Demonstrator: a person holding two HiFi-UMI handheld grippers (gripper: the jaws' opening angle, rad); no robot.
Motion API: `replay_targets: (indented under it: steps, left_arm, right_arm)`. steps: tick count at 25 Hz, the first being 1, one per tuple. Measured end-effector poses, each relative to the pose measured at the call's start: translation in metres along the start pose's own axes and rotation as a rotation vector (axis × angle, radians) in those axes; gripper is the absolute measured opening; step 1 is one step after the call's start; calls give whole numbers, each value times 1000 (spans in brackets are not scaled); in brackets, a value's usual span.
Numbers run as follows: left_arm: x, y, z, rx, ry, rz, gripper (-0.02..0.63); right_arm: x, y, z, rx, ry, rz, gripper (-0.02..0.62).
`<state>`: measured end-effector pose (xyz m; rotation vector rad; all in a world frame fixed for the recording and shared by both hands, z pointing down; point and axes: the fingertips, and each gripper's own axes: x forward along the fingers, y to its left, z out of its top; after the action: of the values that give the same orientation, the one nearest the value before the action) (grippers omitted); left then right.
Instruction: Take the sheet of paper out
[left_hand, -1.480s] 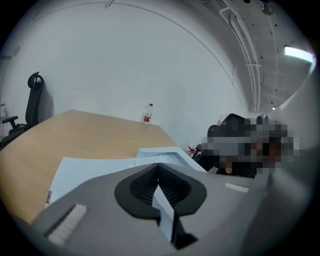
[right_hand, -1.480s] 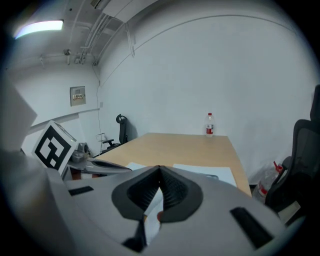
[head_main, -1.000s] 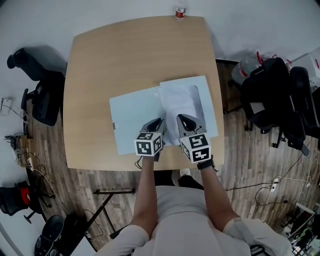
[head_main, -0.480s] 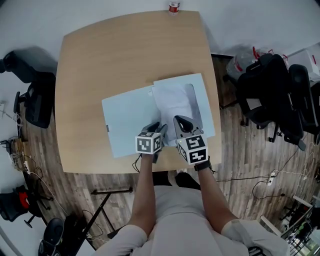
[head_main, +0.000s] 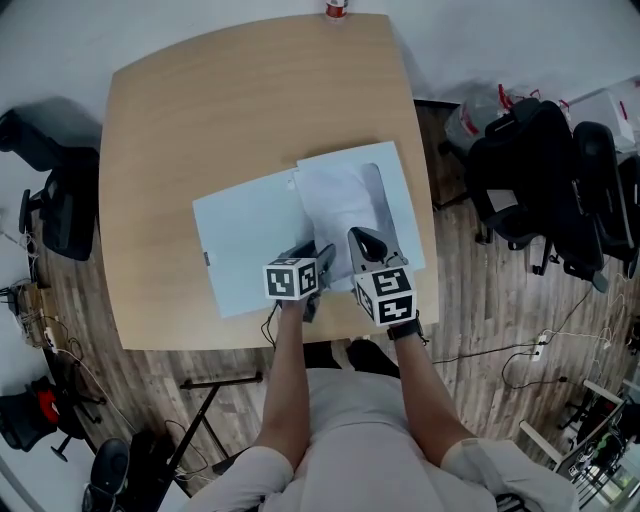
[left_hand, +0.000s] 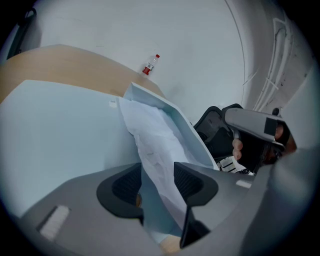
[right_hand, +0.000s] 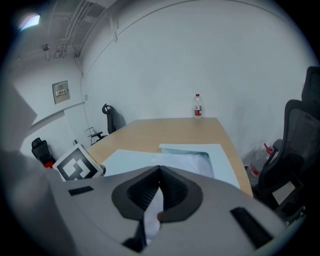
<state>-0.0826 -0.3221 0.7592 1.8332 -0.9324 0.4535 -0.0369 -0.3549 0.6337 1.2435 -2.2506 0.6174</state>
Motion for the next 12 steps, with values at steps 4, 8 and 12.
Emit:
replay_targets:
  steps: [4, 8, 12]
  left_arm:
    - [4, -1, -1, -6, 9, 2, 182]
    - [5, 1, -1, 3, 11, 32, 118]
    - [4, 3, -1, 16, 6, 56, 25]
  right_arm:
    - [-1, -4, -1, 6, 2, -8, 12]
    - [-2, -7, -1, 12, -1, -13, 12]
    - [-2, -6, 0, 12, -8, -11, 12]
